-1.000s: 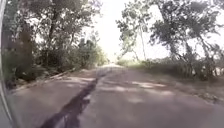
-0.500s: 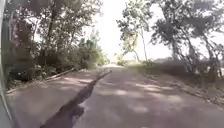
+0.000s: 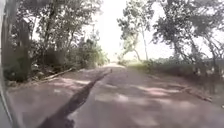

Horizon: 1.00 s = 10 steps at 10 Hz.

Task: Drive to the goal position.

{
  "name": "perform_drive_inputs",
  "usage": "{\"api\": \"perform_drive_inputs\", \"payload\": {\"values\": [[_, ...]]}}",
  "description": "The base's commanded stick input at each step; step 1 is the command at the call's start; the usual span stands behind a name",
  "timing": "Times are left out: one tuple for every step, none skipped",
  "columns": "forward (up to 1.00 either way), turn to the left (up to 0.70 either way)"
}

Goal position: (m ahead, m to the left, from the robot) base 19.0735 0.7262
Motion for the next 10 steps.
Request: {"api": "perform_drive_inputs", "payload": {"values": [[0.70, 0.02], [0.70, 0.02], [0.70, 0.02], [0.70, 0.02], [0.70, 0.02], [0.70, 0.02], [0.70, 0.02], [0.70, 0.02], [0.70, 0.02], [0.70, 0.02]]}}
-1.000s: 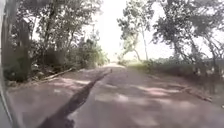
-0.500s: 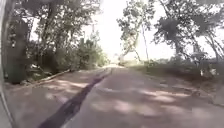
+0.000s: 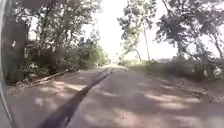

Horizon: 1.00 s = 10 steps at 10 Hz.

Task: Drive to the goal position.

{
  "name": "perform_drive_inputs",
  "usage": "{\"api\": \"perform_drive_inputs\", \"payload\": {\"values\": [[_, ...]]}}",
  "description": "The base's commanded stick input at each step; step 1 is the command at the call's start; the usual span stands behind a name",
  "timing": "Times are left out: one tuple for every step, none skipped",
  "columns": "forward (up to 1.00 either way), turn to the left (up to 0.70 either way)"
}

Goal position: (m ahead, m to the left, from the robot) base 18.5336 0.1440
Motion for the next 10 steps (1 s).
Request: {"api": "perform_drive_inputs", "payload": {"values": [[0.70, 0.02], [0.70, 0.02], [0.70, 0.02], [0.70, 0.02], [0.70, 0.02], [0.70, 0.02], [0.70, 0.02], [0.70, 0.02], [0.70, 0.02], [0.70, 0.02]]}}
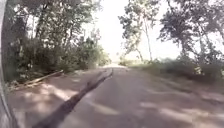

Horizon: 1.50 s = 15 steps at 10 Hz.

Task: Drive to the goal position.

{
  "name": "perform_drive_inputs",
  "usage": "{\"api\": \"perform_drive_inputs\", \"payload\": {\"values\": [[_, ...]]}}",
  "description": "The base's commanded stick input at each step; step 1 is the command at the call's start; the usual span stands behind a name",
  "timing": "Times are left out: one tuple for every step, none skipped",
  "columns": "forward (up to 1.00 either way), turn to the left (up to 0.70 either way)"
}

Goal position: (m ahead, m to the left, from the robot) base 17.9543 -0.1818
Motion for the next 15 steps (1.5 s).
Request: {"api": "perform_drive_inputs", "payload": {"values": [[0.70, 0.02], [0.70, 0.02], [0.70, 0.02], [0.70, 0.02], [0.70, 0.02], [0.70, 0.02], [0.70, 0.02], [0.70, 0.02], [0.70, 0.02], [0.70, 0.02], [0.70, 0.02], [0.70, 0.02], [0.70, 0.02], [0.70, 0.02], [0.70, 0.02]]}}
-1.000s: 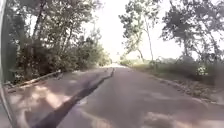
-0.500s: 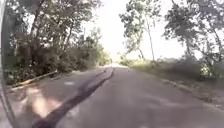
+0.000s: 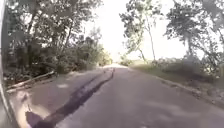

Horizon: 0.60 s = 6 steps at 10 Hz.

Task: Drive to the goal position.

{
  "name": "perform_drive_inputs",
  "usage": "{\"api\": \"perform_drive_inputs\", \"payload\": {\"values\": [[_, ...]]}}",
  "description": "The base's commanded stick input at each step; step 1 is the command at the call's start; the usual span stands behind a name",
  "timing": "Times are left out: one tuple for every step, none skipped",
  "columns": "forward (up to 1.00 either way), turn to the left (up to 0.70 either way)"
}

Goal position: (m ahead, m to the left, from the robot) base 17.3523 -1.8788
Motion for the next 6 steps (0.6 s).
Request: {"api": "perform_drive_inputs", "payload": {"values": [[0.70, 0.02], [0.70, 0.02], [0.70, 0.02], [0.70, 0.02], [0.70, 0.02], [0.70, 0.02]]}}
